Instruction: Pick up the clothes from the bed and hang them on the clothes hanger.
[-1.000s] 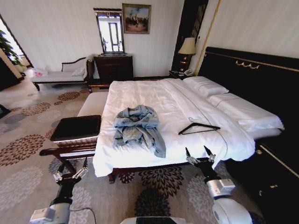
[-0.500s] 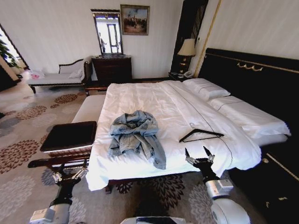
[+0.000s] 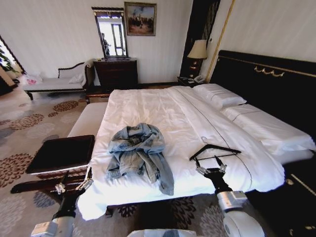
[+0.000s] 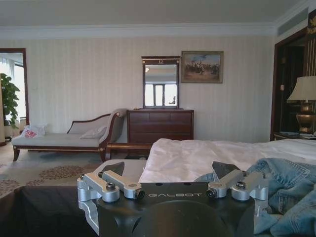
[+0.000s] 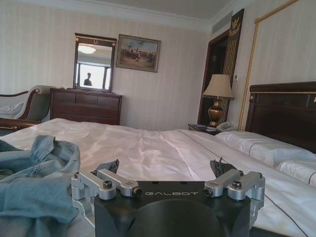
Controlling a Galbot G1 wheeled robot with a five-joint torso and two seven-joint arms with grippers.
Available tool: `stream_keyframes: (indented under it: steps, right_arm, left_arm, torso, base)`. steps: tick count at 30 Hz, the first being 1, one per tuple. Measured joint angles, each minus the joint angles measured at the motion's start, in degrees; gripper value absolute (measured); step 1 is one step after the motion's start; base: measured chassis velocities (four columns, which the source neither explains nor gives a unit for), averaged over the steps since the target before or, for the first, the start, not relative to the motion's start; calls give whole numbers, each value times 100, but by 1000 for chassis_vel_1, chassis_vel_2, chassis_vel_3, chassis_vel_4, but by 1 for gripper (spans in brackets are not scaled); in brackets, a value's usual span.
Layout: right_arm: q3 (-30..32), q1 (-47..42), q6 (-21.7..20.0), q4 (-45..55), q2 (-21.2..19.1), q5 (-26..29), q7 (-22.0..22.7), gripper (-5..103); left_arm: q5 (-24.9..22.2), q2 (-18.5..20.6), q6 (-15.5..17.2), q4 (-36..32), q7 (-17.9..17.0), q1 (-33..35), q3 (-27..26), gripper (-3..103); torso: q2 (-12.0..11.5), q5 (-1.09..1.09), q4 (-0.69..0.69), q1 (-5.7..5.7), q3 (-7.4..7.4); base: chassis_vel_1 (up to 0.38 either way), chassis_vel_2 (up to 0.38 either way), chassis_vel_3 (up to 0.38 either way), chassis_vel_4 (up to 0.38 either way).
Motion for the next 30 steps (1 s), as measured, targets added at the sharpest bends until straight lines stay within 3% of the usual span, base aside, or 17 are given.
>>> stream_keyframes:
  steps: [30]
  right_arm:
    - [-121,-12,12,-85,-38,-105,112,100]
  left_arm:
    - [-29,21,-16,115,-18,22,73,100]
  torso:
    - [0,0,0,0,0]
  base:
    - [-91,94,99,-94]
